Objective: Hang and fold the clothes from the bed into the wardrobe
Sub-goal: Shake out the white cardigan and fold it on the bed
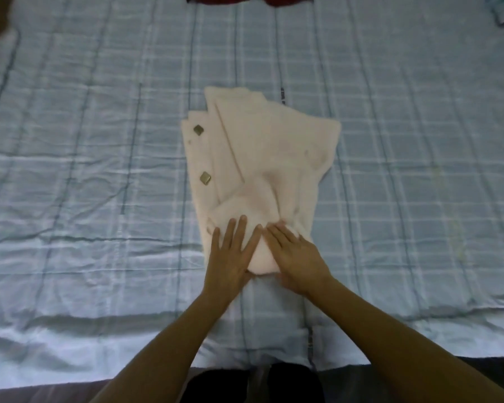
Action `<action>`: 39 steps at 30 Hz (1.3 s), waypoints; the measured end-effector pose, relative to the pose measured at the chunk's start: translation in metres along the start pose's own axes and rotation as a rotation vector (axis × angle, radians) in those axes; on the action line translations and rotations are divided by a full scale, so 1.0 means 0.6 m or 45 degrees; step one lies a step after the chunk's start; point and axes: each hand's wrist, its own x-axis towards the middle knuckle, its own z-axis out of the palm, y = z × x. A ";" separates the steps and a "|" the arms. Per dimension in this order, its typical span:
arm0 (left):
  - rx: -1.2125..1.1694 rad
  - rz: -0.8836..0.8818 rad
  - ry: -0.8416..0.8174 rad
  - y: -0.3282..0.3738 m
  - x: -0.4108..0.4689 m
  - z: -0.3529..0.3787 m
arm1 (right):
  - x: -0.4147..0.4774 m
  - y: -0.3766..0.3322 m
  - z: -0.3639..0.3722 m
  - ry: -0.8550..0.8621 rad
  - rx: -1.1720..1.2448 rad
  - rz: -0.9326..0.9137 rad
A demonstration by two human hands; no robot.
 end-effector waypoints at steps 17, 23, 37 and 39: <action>-0.346 -0.020 -1.009 0.028 0.047 -0.306 | 0.013 0.002 -0.285 -0.714 0.625 0.287; -0.244 -0.074 -0.753 -0.025 0.200 -0.361 | 0.112 0.112 -0.305 -0.400 0.954 0.504; -0.227 -0.180 -0.472 -0.039 0.232 -0.158 | 0.295 0.261 -0.136 -0.158 0.832 0.795; -0.244 -0.238 -0.475 -0.037 0.245 -0.133 | 0.281 0.235 -0.129 0.033 0.512 0.698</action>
